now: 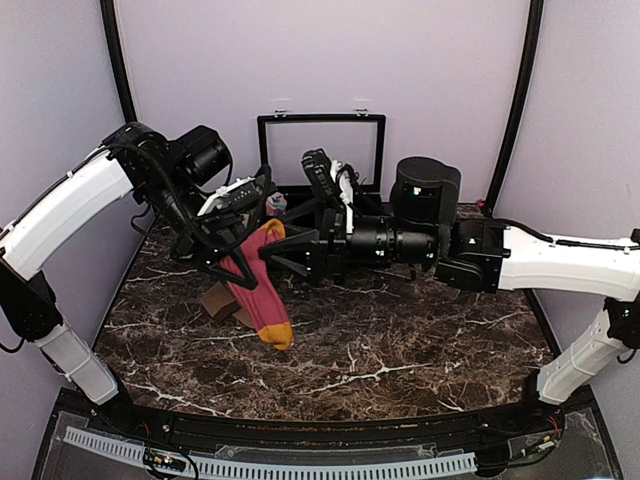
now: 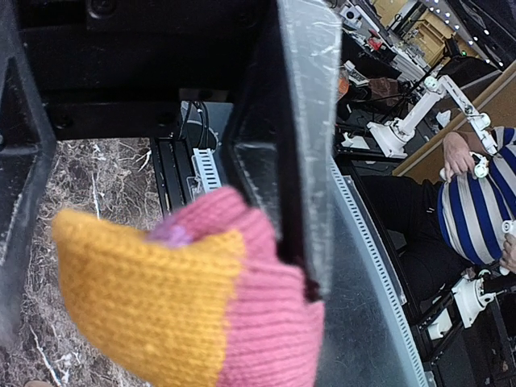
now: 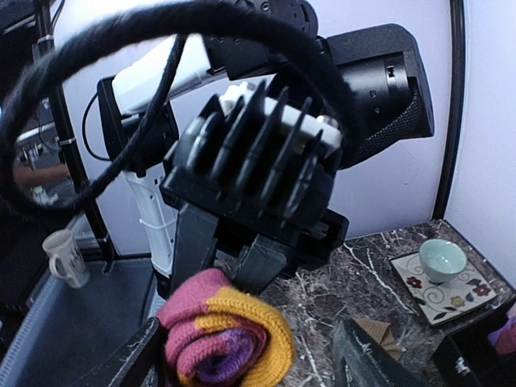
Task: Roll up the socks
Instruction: Roll the sock.
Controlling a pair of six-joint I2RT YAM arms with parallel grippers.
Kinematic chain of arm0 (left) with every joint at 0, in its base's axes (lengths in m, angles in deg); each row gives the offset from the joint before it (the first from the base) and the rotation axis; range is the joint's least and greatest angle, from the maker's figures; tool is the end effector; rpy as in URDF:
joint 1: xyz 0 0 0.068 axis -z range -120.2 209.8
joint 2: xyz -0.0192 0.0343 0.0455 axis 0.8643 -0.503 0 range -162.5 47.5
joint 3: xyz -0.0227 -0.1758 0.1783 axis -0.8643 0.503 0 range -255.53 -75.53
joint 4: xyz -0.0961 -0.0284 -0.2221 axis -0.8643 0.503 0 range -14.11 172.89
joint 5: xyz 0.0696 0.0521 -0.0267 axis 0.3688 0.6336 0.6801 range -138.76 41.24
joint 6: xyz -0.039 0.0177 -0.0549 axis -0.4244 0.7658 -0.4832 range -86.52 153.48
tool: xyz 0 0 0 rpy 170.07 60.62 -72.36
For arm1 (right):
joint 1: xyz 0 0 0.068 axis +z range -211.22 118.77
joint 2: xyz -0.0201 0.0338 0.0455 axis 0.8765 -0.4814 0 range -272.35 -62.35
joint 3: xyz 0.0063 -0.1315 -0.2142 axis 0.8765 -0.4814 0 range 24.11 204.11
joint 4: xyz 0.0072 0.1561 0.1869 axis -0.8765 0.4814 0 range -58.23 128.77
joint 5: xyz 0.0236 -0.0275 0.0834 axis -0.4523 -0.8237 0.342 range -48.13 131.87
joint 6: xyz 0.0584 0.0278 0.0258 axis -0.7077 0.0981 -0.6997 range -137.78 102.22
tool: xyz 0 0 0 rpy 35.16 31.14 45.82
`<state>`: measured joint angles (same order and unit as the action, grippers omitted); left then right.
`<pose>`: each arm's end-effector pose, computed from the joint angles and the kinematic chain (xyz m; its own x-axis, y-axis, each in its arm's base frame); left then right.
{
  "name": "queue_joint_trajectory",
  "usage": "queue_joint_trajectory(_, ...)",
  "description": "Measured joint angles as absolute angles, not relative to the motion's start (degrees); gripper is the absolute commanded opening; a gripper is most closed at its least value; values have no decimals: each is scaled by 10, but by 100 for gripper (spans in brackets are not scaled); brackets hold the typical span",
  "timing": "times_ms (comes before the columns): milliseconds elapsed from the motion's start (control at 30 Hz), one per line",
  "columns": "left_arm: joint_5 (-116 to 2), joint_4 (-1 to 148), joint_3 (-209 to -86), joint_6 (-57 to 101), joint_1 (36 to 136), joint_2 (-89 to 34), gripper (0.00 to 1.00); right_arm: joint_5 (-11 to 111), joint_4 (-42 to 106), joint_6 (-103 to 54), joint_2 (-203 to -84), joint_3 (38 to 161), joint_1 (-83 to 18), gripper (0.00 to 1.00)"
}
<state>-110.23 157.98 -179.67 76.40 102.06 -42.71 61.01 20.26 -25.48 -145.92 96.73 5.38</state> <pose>0.1614 -0.2140 0.3741 -0.1198 0.5483 -0.8276 0.8802 -0.3270 -0.3440 0.1234 0.3318 0.3710 -0.1299 0.0188 -0.9913 -0.9887 0.0724 0.1310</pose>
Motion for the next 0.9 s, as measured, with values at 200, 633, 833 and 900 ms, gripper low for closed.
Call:
queue_joint_trajectory(200, -1125, 1583, -1796, 763, 1020, -427, 0, 639, 264, -154, -1441, 968, 35, 80)
queue_joint_trajectory(633, -1162, 1585, -1789, 755, 1020, -427, 0, 645, 415, 122, -1443, 1081, 41, 68)
queue_joint_trajectory(833, -1162, 1585, -1784, 751, 1020, -427, 0, 642, 438, 167, -1454, 1083, 57, 67)
queue_joint_trajectory(900, -1162, 1585, -1784, 750, 1020, -427, 0, 638, 448, 179, -1458, 1083, 61, 67)
